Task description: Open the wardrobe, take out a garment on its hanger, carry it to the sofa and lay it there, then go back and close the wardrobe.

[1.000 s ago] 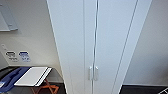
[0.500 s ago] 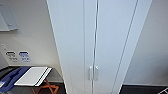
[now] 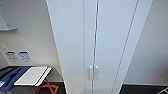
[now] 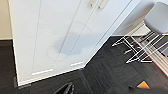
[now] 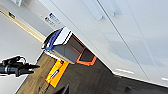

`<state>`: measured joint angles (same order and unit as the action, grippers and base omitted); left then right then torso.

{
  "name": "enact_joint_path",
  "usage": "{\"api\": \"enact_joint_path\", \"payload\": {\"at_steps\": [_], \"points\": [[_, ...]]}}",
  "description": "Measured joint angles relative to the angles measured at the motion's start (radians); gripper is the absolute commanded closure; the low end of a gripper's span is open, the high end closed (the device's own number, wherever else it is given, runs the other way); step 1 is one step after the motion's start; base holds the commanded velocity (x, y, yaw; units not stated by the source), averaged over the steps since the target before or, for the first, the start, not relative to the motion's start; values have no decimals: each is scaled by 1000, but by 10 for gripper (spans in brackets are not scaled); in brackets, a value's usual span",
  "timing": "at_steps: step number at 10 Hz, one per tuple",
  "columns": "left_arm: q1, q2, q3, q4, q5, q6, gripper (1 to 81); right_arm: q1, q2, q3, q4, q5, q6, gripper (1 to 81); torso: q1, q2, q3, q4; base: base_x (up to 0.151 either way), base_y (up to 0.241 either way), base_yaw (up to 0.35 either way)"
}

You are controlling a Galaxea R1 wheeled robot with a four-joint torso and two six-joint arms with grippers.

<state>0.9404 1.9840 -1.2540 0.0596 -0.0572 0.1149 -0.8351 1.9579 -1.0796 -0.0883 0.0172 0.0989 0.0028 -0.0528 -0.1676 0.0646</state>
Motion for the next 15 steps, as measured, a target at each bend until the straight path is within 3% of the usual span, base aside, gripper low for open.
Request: {"api": "enact_joint_path", "payload": {"at_steps": [3,6,12,15], "points": [[-187,11,3,-22,113,-10,10,140,14,6,-2,-56,50,10,1,1,-1,0,0,0,0],[-330,96,-53,-61,211,-36,10,256,135,-36,-3,-138,107,10,2,1,-2,0,0,0,0],[-431,327,-275,-84,281,-114,10,403,354,-241,-6,-261,185,10,3,3,-3,0,0,0,0],[-468,421,-343,-86,301,-120,10,423,394,-323,-6,-282,202,10,4,4,-4,0,0,0,0]]}}
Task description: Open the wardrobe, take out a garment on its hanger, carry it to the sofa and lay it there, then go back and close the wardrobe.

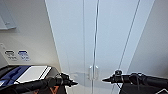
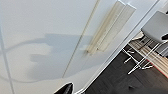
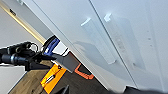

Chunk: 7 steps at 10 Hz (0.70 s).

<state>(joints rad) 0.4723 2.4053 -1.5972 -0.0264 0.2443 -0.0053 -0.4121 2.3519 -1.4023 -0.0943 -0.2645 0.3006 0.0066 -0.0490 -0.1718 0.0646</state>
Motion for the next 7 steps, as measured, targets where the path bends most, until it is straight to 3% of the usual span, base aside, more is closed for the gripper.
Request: {"api": "enact_joint_path", "payload": {"at_steps": [3,7], "points": [[-6,126,-113,0,12,-1,10,13,74,-77,-1,-4,3,10,0,0,0,0,0,0,0],[-15,218,-260,-1,27,-9,10,23,170,-227,-1,-6,4,10,1,1,-1,0,0,0,0]]}}
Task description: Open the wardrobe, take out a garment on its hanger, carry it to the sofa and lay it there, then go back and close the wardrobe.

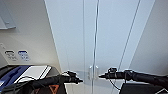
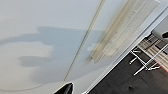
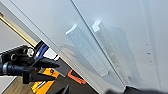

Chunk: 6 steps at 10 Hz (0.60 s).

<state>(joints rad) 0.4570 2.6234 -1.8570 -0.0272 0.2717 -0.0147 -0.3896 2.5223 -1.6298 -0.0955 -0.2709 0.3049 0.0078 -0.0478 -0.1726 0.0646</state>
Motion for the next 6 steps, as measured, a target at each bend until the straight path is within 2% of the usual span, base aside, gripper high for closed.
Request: {"api": "enact_joint_path", "payload": {"at_steps": [2,4,6], "points": [[-18,41,-47,0,6,-9,10,16,49,-66,0,3,17,10,0,0,0,0,0,0,0],[-41,83,-60,-1,6,-9,10,23,62,-100,0,47,71,10,0,0,0,0,0,0,0],[-48,120,-86,-2,6,-11,10,22,78,-110,0,74,90,10,1,1,-1,0,0,0,0]]}}
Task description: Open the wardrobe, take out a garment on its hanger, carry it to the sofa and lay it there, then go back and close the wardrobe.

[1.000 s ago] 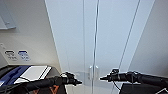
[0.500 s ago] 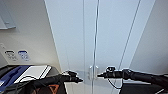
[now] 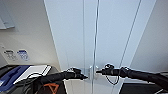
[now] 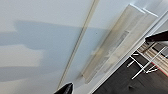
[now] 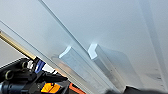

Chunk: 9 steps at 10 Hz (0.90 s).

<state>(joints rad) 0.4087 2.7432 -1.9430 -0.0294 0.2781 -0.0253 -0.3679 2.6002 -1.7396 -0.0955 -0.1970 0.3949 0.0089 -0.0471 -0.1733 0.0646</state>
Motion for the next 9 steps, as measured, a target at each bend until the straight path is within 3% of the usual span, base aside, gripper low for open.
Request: {"api": "enact_joint_path", "payload": {"at_steps": [6,9], "points": [[0,81,-64,1,3,-1,10,8,74,-91,-4,10,10,10,0,0,0,0,0,0,0],[0,109,-90,1,3,0,10,9,123,-166,-44,-7,9,10,0,0,0,0,0,0,0]]}}
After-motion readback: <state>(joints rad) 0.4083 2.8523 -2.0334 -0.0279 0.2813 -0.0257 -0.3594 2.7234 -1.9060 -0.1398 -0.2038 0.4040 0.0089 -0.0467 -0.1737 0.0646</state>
